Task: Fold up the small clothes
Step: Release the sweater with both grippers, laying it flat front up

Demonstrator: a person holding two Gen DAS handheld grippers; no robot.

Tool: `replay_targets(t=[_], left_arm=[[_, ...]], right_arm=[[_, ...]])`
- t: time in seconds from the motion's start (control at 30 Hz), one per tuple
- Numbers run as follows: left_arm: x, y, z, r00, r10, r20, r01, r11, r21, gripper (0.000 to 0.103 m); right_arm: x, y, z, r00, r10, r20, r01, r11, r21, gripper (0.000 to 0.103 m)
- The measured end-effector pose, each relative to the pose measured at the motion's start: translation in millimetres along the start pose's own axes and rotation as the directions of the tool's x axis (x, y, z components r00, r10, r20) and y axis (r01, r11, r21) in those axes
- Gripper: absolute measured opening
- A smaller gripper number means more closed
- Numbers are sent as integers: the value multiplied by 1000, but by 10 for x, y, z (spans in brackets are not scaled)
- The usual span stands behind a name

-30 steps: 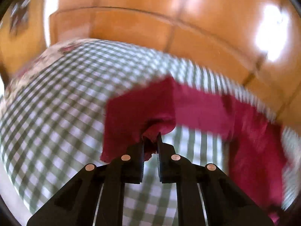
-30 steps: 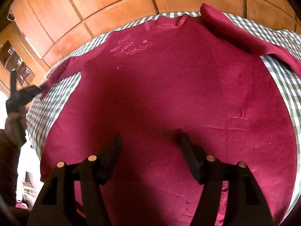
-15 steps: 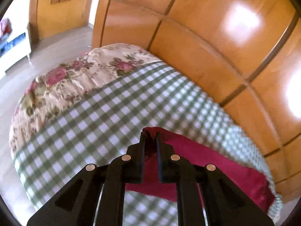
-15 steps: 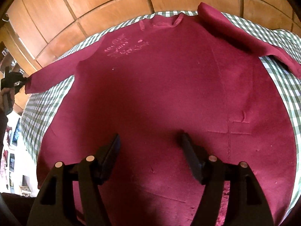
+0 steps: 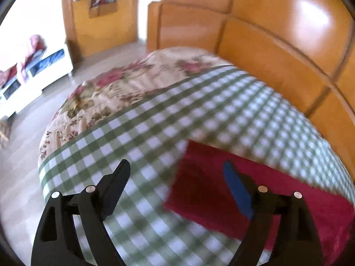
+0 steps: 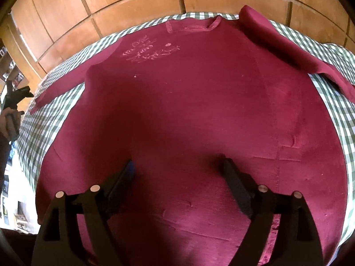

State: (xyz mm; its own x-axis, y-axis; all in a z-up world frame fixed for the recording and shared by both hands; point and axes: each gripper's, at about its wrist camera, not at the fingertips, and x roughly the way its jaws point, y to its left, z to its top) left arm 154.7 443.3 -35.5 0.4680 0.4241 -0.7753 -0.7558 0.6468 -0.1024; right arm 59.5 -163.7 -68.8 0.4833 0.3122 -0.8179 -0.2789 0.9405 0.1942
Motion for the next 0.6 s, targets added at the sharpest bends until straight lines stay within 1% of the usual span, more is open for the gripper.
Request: replay_targets(t=[0.03,0.07,0.1,0.13,0.17,0.2,0.23,0.27,0.33,0.37,0.4,0.43,0.5,0.53,0.57,0.6], left_arm=[[-166,-120,-99,998,-50,23,49,999,21,84],[-241,-210,-150,996,-81,31,80,996,35,84],[-405,-403,-287,989,-139,45,135,988,78,84],[-540,-575,-406,982,-180,52,172,977,123,84],[-717,-811,-594,971,-232,58,218,958,185,84],[-837,-981,-736,961,-271,58,252,941,225,84],[-949,-1151,-905,948,-313,53,289,919,267,85],[-1059,-1333,-1073,934,-355,42,325,893,311,85],[-1312,-1727,-1537,900,-436,-4,399,819,411,85],[-1359,-1840,-1664,888,-458,-28,423,794,437,85],[-1455,-2017,-1886,869,-491,-63,457,746,484,85],[-1530,-2127,-2061,859,-506,-75,467,715,520,85],[-1632,-2328,-2402,846,-523,-104,474,649,595,85],[-1653,-2407,-2544,844,-520,-129,478,623,620,85],[-1652,-2446,-2644,845,-516,-142,478,609,632,85],[-1641,-2485,-2748,846,-512,-151,476,595,648,85]], right_arm=[[-6,0,-2,1000,1,1,-1,1000,0,83],[-15,-4,-3,1000,5,4,-5,1000,-1,83],[-29,-10,-1,1000,9,5,-9,1000,0,82],[-56,-40,5,1000,18,8,-18,1000,6,82],[-81,-66,14,1000,22,10,-23,1000,15,79],[-127,-121,27,999,30,18,-30,999,32,76],[-187,-194,46,999,33,30,-34,998,54,75],[-294,-334,73,998,27,57,-32,995,94,74],[-450,-621,91,995,7,100,-25,985,173,72],[-544,-855,93,992,-7,122,-23,971,238,71],[-608,-1046,89,990,-23,137,-18,957,289,68],[-668,-1250,77,988,-42,148,-11,940,340,67],[-780,-1740,51,981,-102,167,17,894,447,59],[-816,-1957,40,977,-127,173,26,868,495,57],[-850,-2241,37,972,-148,183,21,829,558,54],[-869,-2466,35,968,-159,193,10,796,605,54]])
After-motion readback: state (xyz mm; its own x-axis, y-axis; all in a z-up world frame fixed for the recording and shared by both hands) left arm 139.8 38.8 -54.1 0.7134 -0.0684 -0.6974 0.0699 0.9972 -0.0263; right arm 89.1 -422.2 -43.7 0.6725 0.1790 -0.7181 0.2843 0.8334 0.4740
